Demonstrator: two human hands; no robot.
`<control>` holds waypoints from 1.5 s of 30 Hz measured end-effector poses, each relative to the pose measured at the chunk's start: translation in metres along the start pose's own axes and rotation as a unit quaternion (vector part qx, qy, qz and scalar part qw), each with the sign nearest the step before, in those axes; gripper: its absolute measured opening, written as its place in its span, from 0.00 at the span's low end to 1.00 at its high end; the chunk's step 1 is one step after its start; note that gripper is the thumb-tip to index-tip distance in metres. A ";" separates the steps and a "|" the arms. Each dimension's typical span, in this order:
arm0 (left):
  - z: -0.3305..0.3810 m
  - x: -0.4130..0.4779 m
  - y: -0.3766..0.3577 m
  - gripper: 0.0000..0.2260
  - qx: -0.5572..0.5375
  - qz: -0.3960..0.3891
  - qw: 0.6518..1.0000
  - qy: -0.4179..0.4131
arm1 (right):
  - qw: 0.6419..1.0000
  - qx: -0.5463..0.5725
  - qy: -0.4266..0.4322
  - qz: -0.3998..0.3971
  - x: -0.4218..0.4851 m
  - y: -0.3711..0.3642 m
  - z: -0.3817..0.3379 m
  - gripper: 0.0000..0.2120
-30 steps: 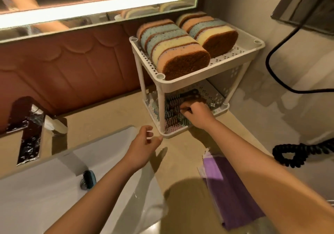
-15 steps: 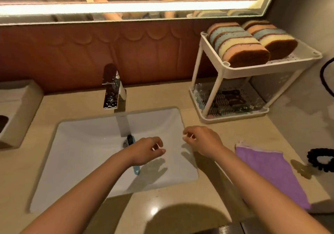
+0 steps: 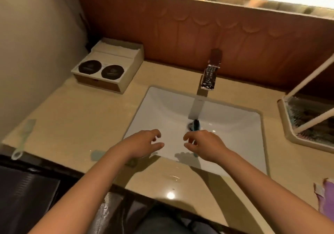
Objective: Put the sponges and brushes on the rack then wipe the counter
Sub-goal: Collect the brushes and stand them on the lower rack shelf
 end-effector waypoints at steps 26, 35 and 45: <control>-0.288 -0.085 0.126 0.24 -0.140 0.421 0.847 0.292 | 0.967 -0.152 0.200 -0.041 0.119 -0.052 -0.259 0.23; -0.316 -0.086 0.146 0.21 -0.091 0.424 0.797 0.419 | 0.971 -0.156 0.182 -0.018 0.126 -0.061 -0.263 0.14; -0.323 -0.089 0.150 0.19 -0.185 0.436 0.772 0.424 | 0.987 -0.070 0.121 -0.077 0.133 -0.062 -0.247 0.17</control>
Point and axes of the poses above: each hand's wrist, its own x-axis towards the middle knuckle, its own y-axis out of the back of the hand, z = x × y, the point moved 3 cm from there along x, towards the middle knuckle, and after that the axes turned 13 degrees about -x, right-handed, at the moved point
